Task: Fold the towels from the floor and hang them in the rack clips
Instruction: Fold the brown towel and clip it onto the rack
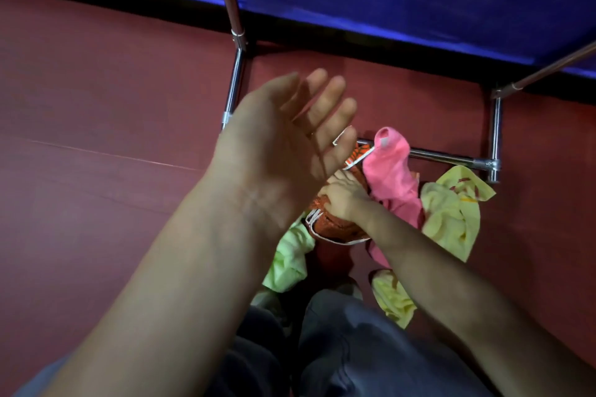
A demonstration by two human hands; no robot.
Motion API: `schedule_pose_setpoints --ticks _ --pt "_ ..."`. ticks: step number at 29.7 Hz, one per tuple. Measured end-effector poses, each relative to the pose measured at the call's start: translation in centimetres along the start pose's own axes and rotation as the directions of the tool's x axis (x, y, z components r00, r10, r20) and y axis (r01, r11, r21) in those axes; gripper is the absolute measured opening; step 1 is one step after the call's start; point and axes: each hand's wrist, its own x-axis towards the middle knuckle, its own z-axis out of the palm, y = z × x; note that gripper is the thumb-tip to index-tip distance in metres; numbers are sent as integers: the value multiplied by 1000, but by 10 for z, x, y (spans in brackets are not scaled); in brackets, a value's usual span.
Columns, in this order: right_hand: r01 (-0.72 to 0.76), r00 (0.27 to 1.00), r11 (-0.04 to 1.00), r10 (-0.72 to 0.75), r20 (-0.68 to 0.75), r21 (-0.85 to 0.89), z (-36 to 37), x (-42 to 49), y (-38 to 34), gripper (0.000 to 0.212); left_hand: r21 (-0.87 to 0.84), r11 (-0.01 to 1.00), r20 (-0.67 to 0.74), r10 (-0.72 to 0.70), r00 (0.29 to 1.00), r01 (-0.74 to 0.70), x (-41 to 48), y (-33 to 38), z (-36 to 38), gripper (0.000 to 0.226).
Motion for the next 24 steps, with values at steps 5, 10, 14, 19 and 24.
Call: schedule_pose_setpoints --ticks 5,10,14,19,24 --pt "28 992 988 -9 129 -149 9 0 5 37 14 1000 1 -5 1000 5 -3 3 -2 21" --pt "28 990 998 -18 143 -63 5 -2 7 29 64 998 -27 1 1000 1 -3 5 -2 21" --pt "-45 997 900 67 -35 433 -2 -23 15 12 86 996 -66 -14 998 19 4 3 -4 22" --pt "131 957 562 144 -252 817 -45 -75 7 25 154 988 -90 29 996 -15 3 -5 -2 19" --pt "374 894 386 94 -439 843 -139 -152 -7 33 556 737 133 378 916 -385 -20 -20 24 15"
